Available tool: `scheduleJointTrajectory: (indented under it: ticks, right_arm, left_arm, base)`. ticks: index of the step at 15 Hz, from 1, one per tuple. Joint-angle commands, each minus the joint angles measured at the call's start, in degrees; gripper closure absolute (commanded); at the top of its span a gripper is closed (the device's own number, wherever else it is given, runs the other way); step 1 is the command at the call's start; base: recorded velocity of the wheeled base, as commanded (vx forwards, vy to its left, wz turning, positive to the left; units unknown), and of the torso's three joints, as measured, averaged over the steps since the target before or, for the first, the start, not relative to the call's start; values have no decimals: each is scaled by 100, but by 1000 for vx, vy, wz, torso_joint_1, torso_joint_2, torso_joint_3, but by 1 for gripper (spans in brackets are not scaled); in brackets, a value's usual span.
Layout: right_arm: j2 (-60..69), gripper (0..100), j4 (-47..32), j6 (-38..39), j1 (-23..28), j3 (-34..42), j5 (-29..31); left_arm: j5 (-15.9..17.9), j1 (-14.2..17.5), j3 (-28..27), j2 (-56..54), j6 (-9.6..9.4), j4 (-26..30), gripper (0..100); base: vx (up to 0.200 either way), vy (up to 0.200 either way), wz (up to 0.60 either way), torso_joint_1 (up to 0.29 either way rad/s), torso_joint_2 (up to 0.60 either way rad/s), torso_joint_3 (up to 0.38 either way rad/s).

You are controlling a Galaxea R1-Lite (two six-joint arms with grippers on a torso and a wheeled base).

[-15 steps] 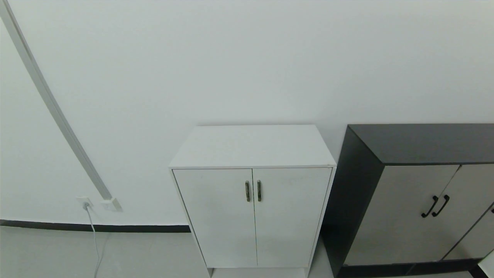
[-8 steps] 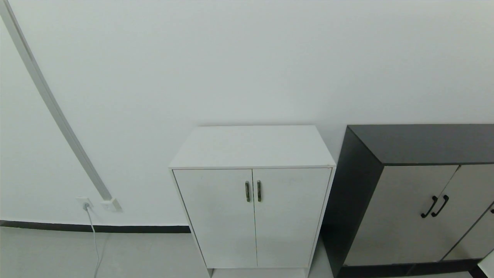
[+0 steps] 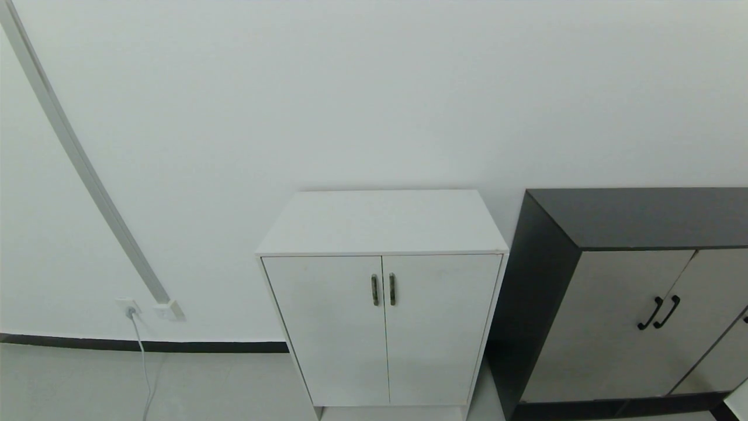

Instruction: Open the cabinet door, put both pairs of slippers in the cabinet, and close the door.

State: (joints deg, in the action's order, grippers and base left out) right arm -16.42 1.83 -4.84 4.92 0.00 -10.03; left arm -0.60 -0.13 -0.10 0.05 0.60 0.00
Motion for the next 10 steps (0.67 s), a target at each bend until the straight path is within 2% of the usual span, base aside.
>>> scheduleJointTrajectory:
  ticks: [1,3,10]
  right_arm:
    - [1053,100,-42,1,-299,-9,151]
    - [1598,100,-174,141,-457,0,458]
    - [1633,100,-174,827,-475,0,880]
  left_arm:
    - [-2,-4,1,4,2,0,100]
    - [-2,5,1,4,2,0,100]
    - [25,-4,1,4,-51,0,100]
  base:
    - [0,0,0,0,0,0]
    - [0,0,0,0,0,0]
    - [0,0,0,0,0,0]
